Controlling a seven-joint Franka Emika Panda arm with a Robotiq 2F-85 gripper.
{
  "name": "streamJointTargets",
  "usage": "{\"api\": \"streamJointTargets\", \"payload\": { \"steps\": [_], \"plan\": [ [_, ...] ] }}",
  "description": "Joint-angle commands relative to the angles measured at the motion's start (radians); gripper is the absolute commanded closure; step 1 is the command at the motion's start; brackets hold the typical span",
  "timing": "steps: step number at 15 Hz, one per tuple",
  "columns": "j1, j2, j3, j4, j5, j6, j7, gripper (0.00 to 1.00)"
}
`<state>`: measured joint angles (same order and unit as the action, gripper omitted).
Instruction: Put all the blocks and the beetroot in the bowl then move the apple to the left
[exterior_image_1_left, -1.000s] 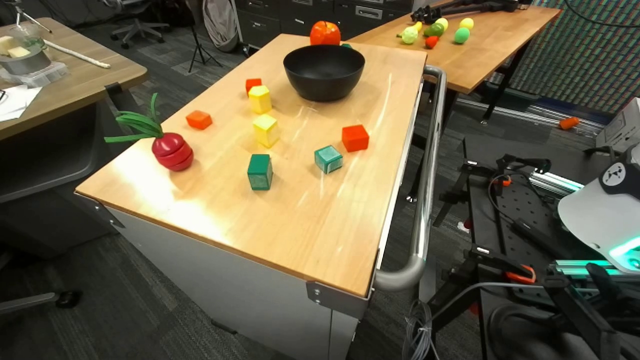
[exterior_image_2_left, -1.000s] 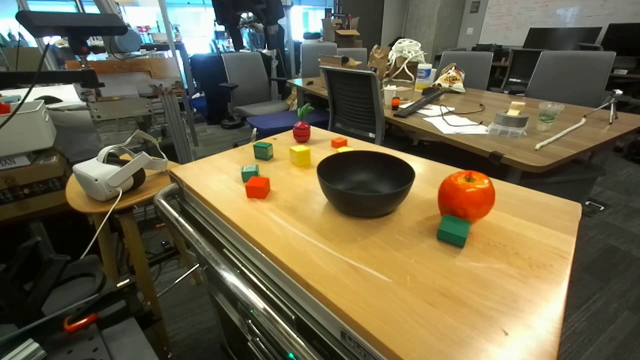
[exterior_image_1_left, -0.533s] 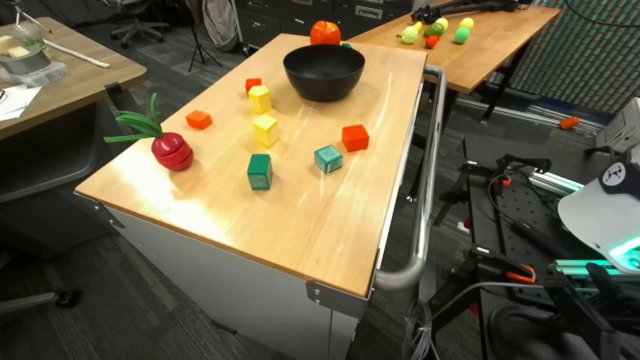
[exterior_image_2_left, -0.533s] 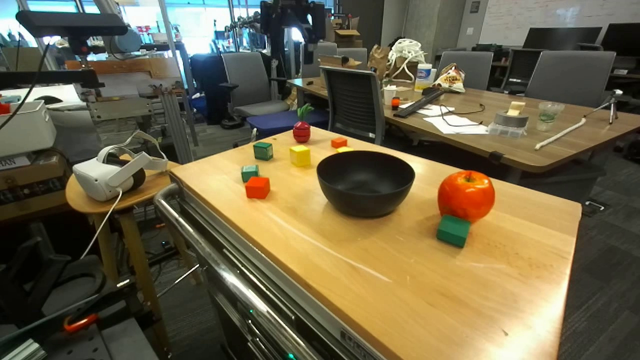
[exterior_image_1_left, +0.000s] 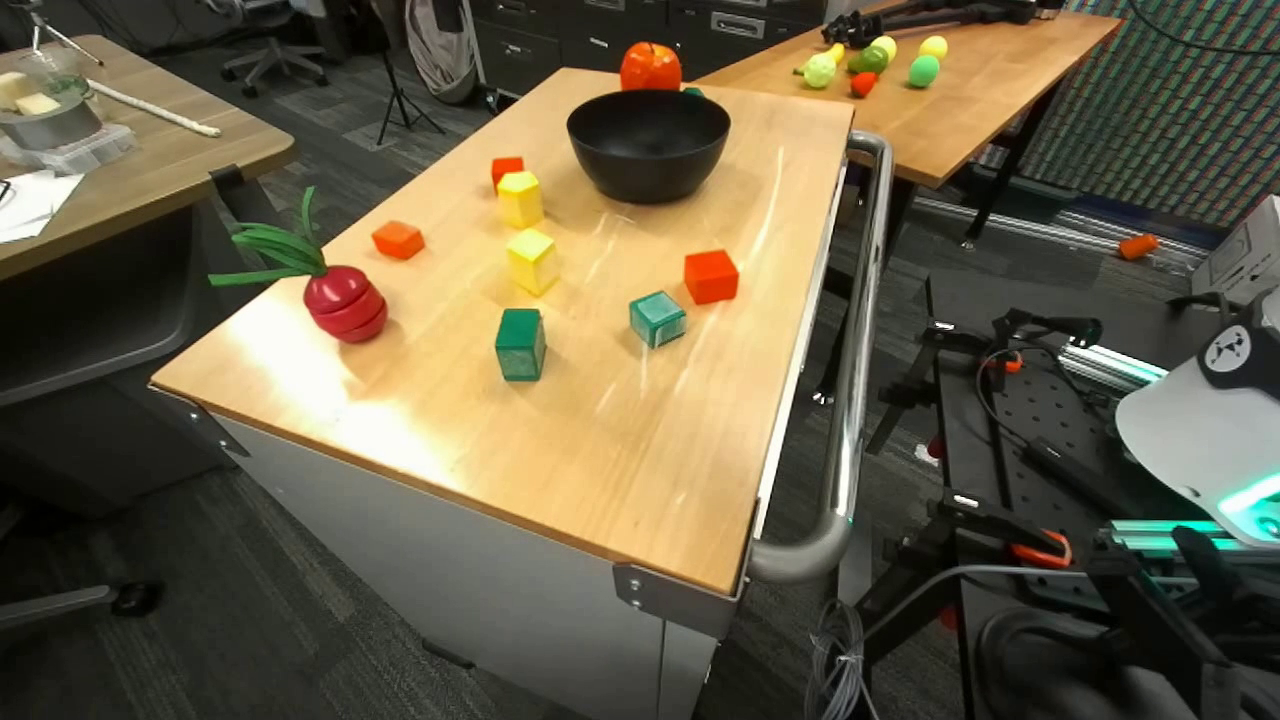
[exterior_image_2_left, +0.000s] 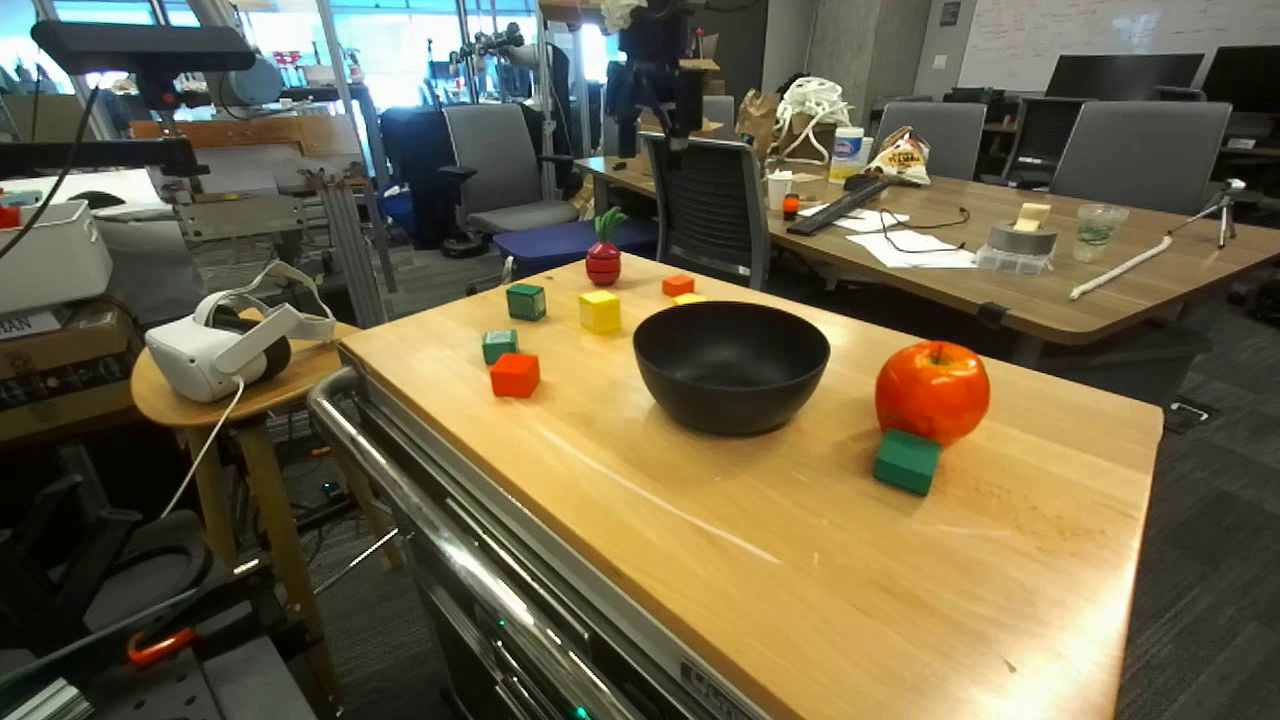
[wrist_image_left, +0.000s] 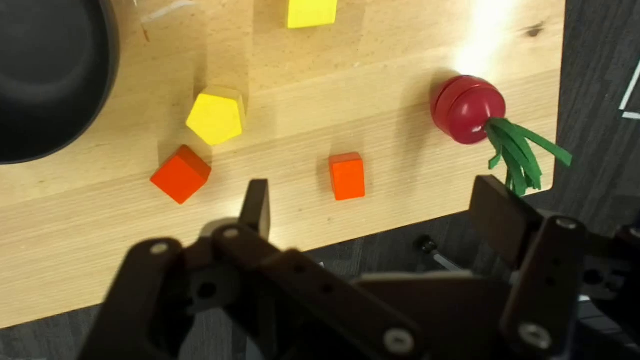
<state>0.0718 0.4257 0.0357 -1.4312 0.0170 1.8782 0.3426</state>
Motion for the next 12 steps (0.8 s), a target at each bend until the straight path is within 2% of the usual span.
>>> {"api": "streamJointTargets", "payload": {
  "steps": [1, 2, 9, 12],
  "plan": [
    [0.012, 0.003, -0.013, 0.010, 0.005, -0.006, 0.002, 0.00],
    [0.012, 0.003, -0.013, 0.013, 0.005, -0.007, 0.004, 0.00],
    [0.008, 0.000, 0.000, -0.189, 0.079, 0.060, 0.004, 0.00],
    [0.005, 0.021, 0.003, -0.232, 0.099, 0.100, -0.011, 0.00]
  ]
}}
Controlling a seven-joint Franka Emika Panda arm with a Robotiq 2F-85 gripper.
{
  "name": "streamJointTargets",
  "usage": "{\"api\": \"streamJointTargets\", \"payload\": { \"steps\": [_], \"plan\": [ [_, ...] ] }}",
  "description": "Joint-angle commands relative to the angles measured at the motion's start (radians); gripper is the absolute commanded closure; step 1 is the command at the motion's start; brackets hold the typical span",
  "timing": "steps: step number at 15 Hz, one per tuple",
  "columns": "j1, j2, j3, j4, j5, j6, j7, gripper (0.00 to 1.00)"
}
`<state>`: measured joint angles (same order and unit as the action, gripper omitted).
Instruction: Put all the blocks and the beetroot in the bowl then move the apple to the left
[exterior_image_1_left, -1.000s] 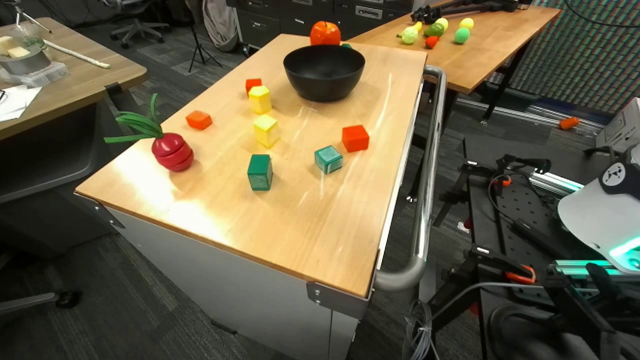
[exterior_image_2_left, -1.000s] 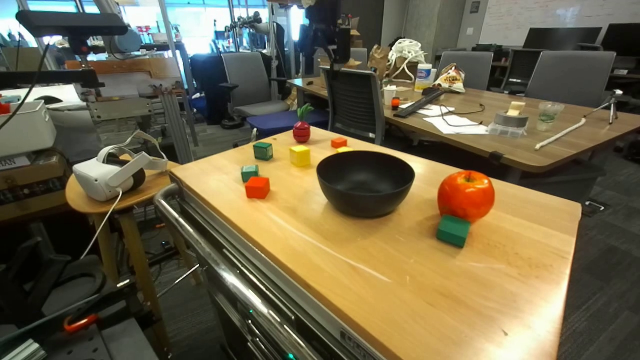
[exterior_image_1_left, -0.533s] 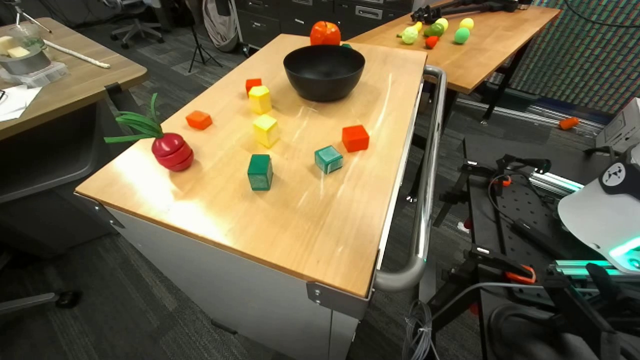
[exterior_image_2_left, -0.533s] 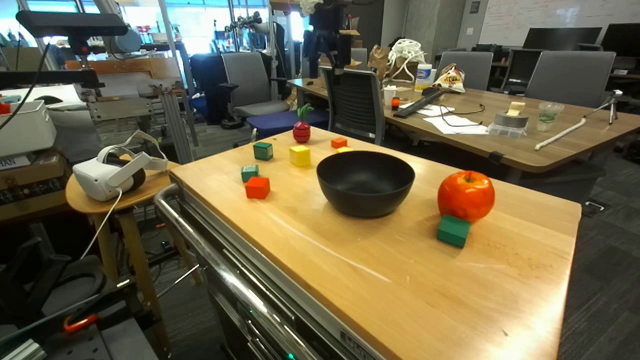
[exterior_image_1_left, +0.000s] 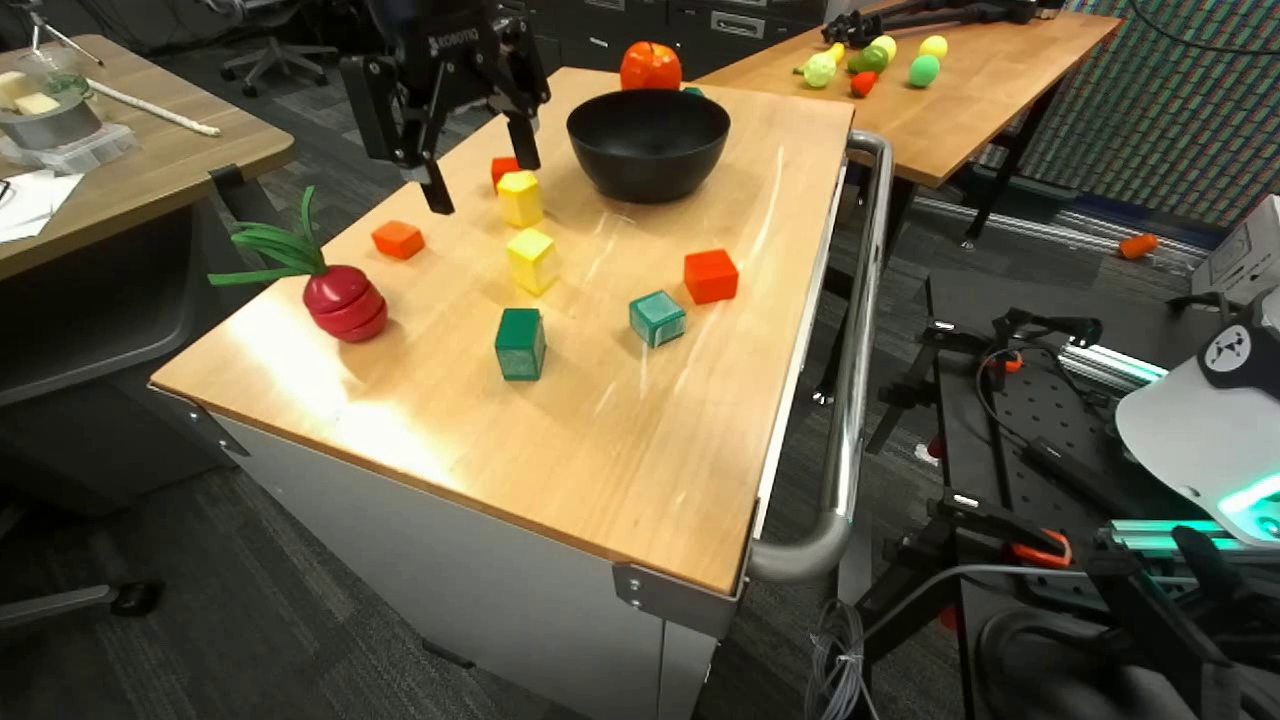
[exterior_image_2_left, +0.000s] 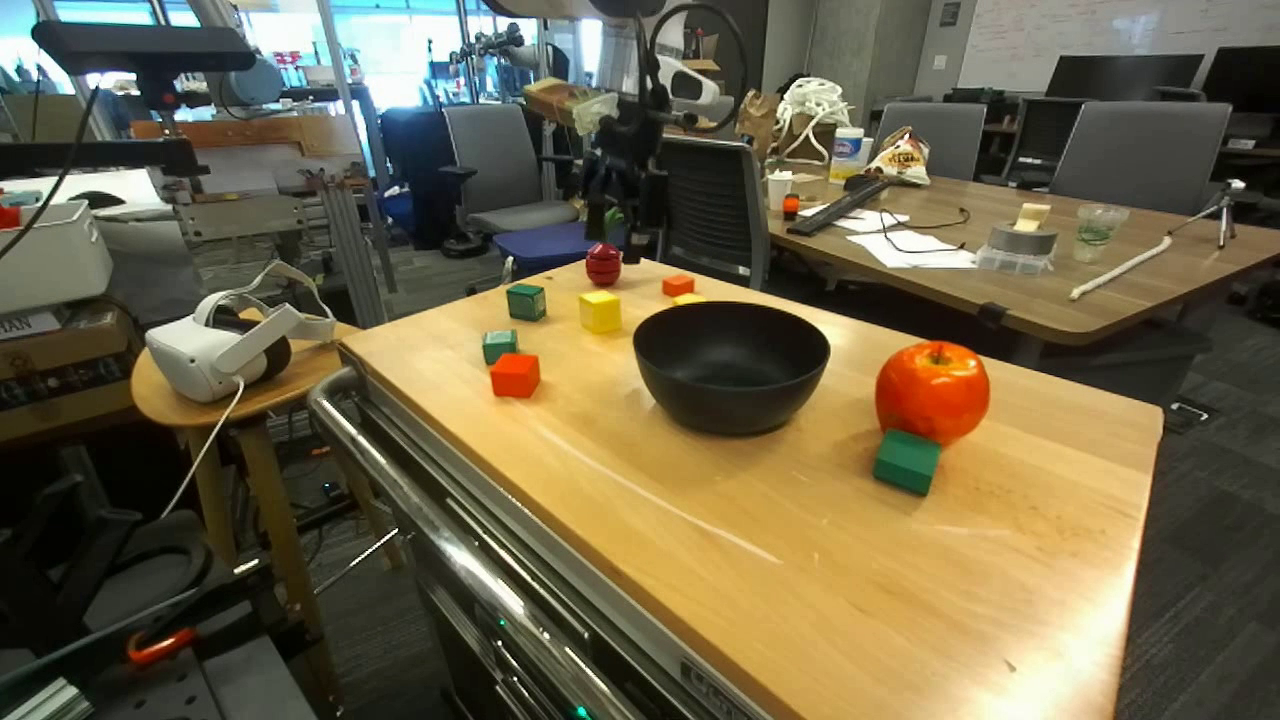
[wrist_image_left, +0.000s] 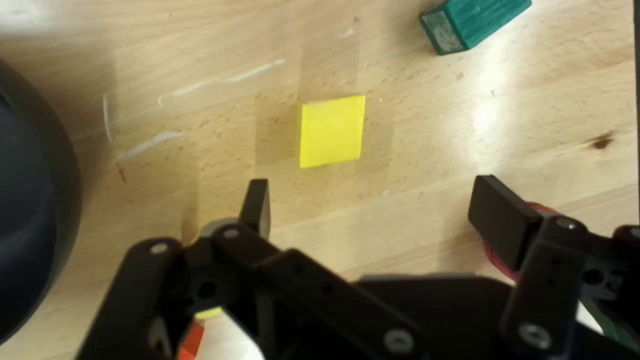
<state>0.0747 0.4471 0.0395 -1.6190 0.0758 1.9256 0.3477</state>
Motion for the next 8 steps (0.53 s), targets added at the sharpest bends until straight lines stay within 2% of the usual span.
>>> {"api": "streamJointTargets", "payload": {
  "steps": [1, 6, 7, 8],
  "plan": [
    [0.001, 0.007, 0.001, -0.051, 0.051, 0.068, -0.020, 0.00],
    [0.006, 0.040, -0.003, -0.063, 0.052, 0.071, -0.015, 0.00],
    [0.007, 0.044, -0.005, -0.061, 0.049, 0.067, -0.013, 0.08],
    [0.007, 0.048, -0.005, -0.058, 0.049, 0.057, -0.012, 0.28]
  ]
}}
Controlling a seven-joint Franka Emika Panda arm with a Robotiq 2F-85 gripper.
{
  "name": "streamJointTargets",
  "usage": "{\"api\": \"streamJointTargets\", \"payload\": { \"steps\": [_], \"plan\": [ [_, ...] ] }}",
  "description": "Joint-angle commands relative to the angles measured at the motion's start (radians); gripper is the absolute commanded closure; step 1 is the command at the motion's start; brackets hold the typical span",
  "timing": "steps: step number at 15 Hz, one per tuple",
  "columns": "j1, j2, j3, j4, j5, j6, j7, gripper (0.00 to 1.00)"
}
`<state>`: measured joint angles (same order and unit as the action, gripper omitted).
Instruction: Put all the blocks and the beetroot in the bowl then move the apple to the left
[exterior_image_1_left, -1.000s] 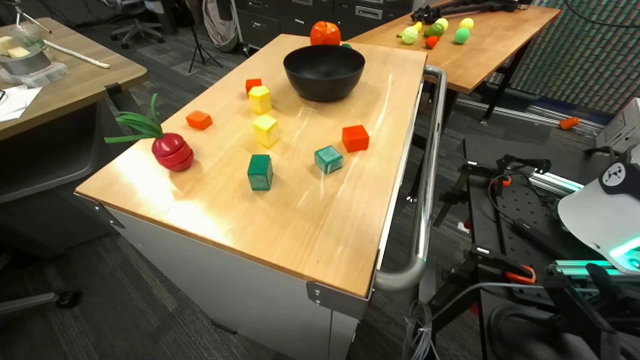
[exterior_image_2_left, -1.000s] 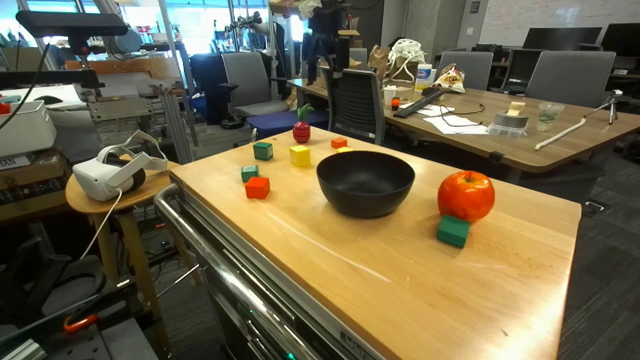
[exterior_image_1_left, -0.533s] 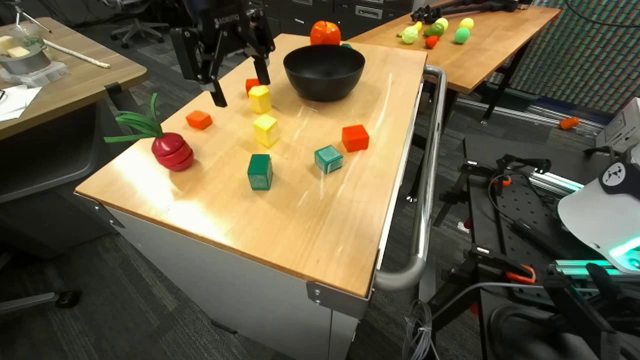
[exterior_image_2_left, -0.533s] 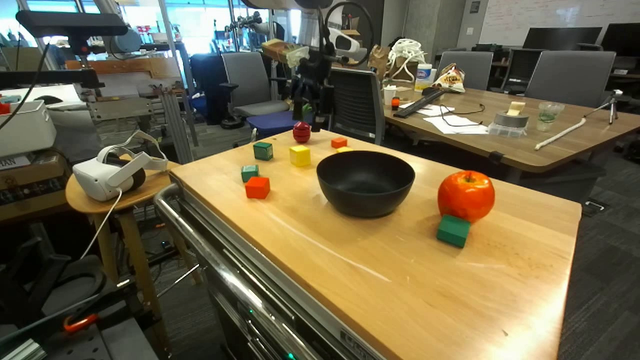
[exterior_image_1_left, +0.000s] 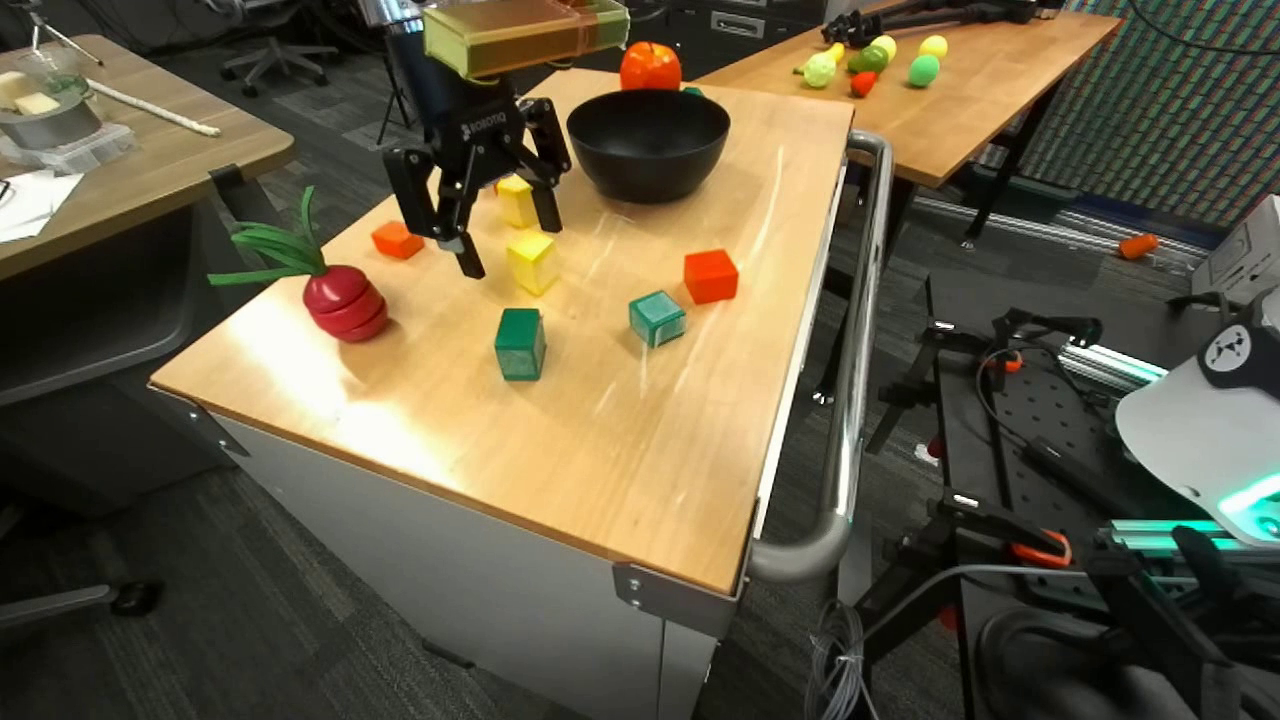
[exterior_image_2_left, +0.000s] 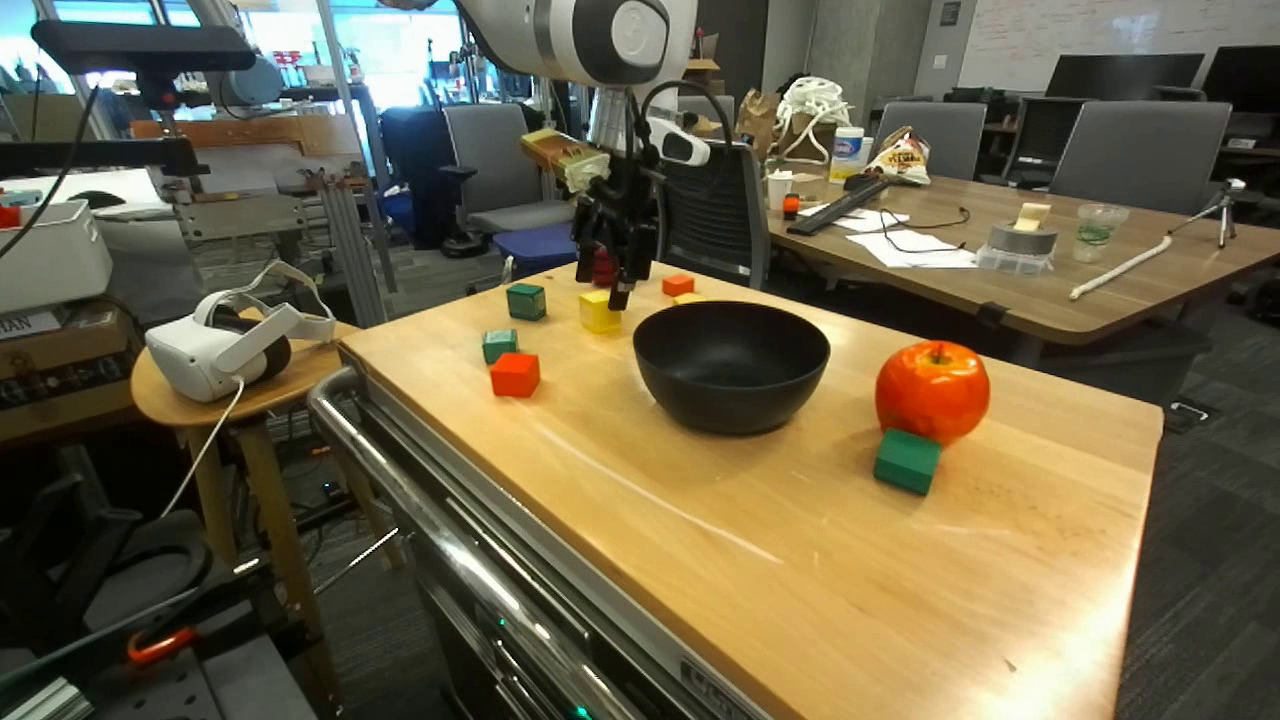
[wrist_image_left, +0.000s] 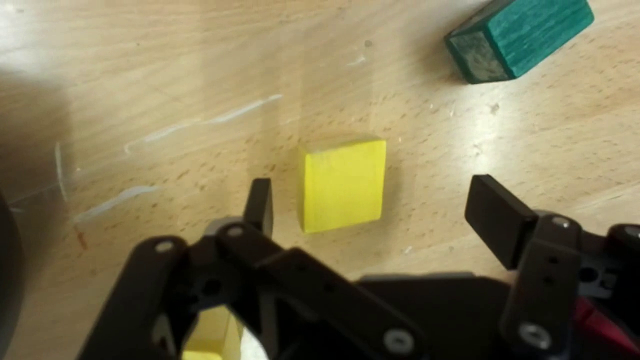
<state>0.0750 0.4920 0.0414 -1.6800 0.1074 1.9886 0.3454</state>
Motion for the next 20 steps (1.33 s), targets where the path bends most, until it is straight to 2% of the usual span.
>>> {"api": "streamJointTargets", "payload": {
  "steps": [1, 4, 6, 8, 13, 16, 20],
  "plan": [
    [0.002, 0.007, -0.001, 0.010, 0.026, -0.031, -0.022, 0.34],
    [0.001, 0.002, 0.004, 0.019, 0.035, -0.071, -0.030, 0.60],
    [0.005, -0.009, 0.000, 0.021, 0.029, -0.101, -0.018, 0.73],
    [0.013, -0.056, -0.012, -0.011, 0.006, -0.079, 0.004, 0.87],
    [-0.012, -0.307, -0.075, -0.200, -0.034, 0.087, 0.072, 0.87],
    [-0.048, -0.424, -0.130, -0.279, -0.093, 0.086, 0.160, 0.87],
    [-0.093, -0.342, -0.160, -0.263, -0.201, 0.019, 0.293, 0.87]
  ]
}}
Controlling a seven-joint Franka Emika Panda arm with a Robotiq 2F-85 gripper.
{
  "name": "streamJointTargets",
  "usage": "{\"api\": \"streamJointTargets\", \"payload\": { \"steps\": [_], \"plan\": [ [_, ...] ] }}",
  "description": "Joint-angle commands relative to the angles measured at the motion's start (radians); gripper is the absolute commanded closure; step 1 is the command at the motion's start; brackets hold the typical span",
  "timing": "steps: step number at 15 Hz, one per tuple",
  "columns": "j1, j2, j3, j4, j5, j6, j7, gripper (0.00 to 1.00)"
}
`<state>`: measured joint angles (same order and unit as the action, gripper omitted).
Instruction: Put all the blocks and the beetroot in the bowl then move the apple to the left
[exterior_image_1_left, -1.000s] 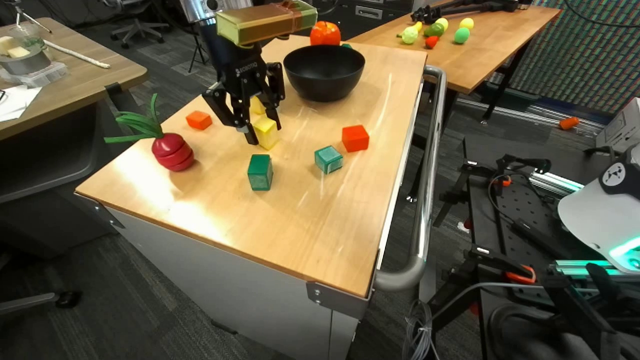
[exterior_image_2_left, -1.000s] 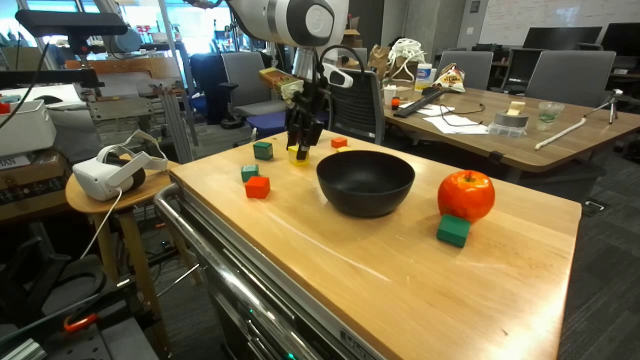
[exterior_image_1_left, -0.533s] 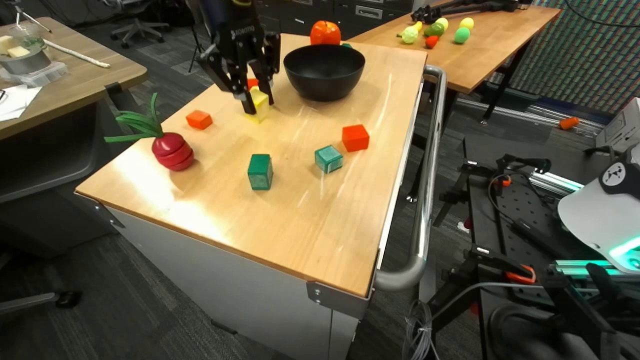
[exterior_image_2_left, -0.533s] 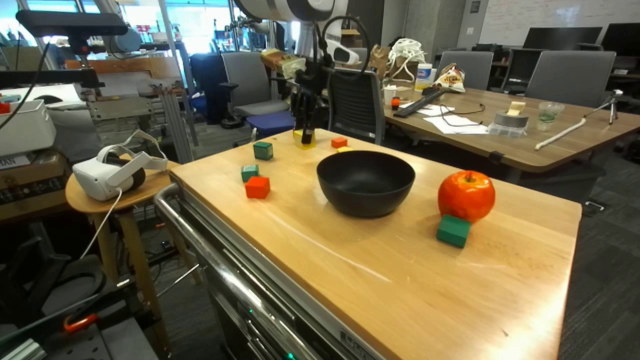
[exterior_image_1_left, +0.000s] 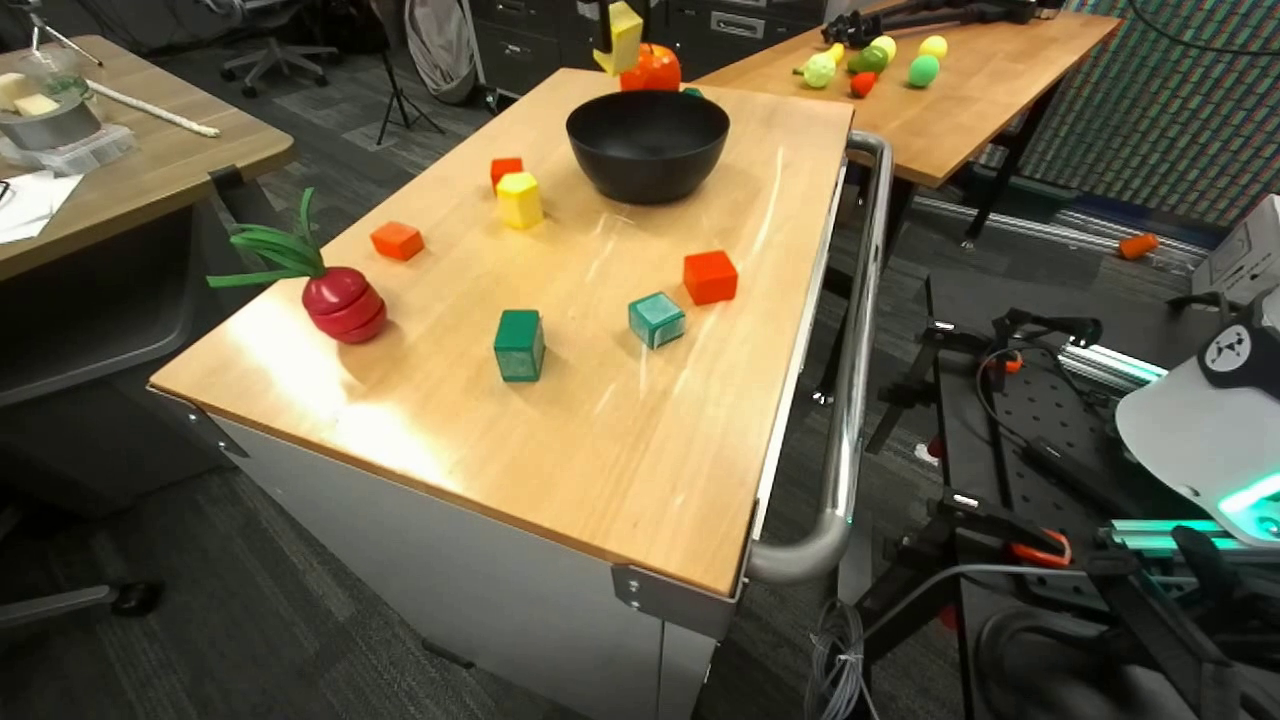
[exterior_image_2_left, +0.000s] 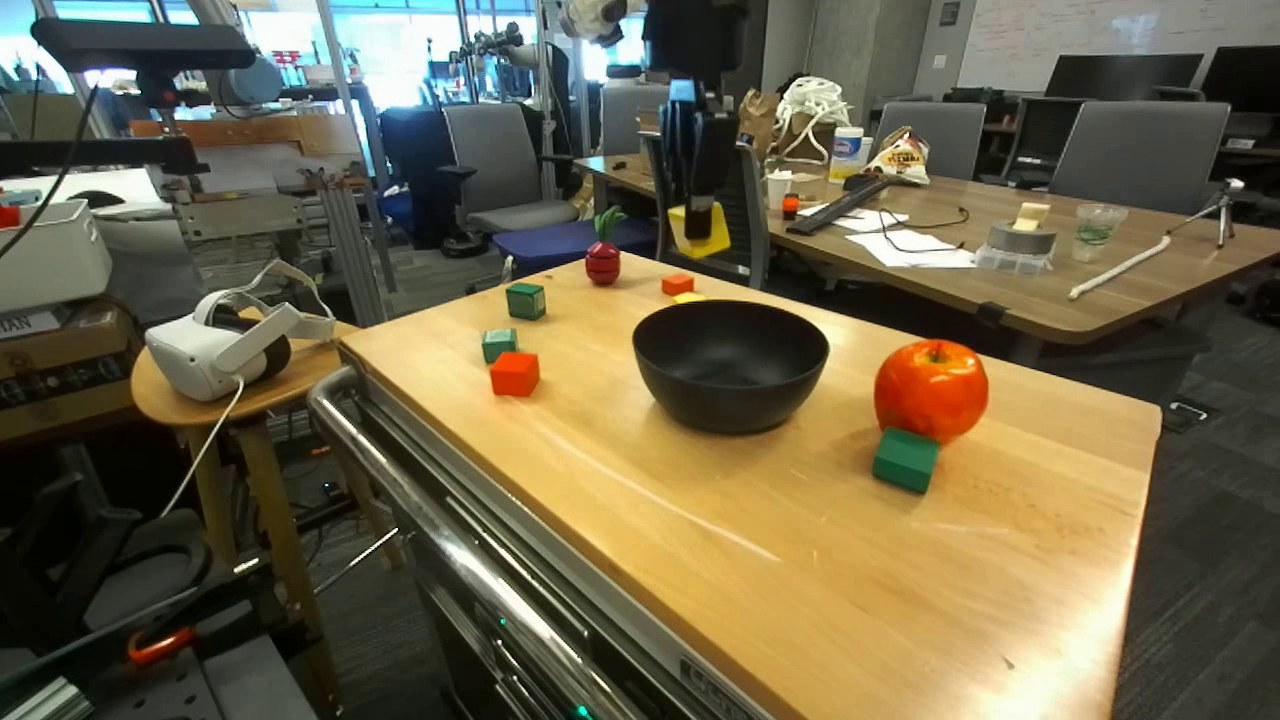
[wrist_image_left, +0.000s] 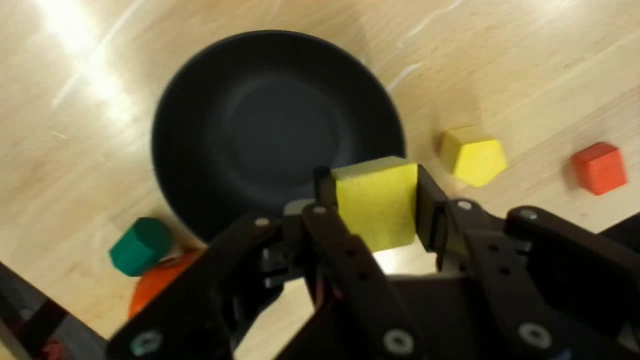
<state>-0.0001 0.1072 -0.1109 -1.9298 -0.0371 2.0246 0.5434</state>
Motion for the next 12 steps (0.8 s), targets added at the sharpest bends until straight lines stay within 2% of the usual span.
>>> {"api": "streamJointTargets", "payload": {
  "steps": [1, 4, 5, 7, 10, 11, 12],
  "plan": [
    [-0.029, 0.076, -0.003, -0.004, -0.015, -0.029, 0.063, 0.87],
    [-0.035, 0.156, 0.008, 0.018, 0.055, -0.010, 0.033, 0.87],
    [-0.027, 0.155, 0.006, 0.004, 0.055, 0.028, 0.057, 0.37],
    [-0.013, 0.131, 0.002, -0.027, 0.042, 0.105, 0.088, 0.30],
    [0.026, 0.031, -0.010, -0.095, -0.070, 0.225, 0.178, 0.05],
    [0.033, -0.004, -0.002, -0.116, -0.098, 0.259, 0.186, 0.00],
    [0.042, -0.036, 0.013, -0.131, -0.120, 0.285, 0.184, 0.00]
  ]
}}
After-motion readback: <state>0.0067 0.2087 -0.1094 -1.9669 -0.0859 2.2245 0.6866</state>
